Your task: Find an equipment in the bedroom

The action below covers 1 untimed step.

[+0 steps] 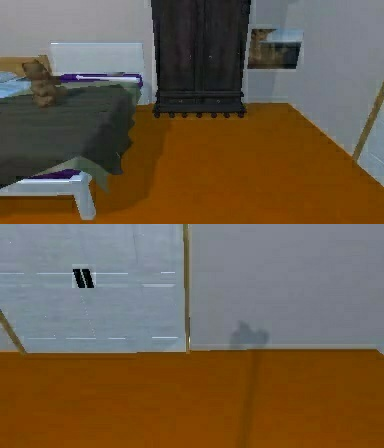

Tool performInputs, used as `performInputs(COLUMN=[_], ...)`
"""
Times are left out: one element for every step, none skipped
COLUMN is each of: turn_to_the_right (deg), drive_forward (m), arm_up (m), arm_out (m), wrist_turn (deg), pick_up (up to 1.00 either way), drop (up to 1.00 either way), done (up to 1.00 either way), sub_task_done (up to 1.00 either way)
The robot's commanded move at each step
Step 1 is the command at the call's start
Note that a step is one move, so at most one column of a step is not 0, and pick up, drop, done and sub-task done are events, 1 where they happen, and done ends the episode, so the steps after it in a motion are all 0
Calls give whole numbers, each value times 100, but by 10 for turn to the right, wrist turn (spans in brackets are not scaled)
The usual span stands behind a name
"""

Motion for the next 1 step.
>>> performInputs(turn_to_the_right=[0], drive_forward=[100], arm_up=[0], arm_out=[0], wrist_turn=[0], pick_up=[0], drop=[0], done=[0], sub_task_done=[0])
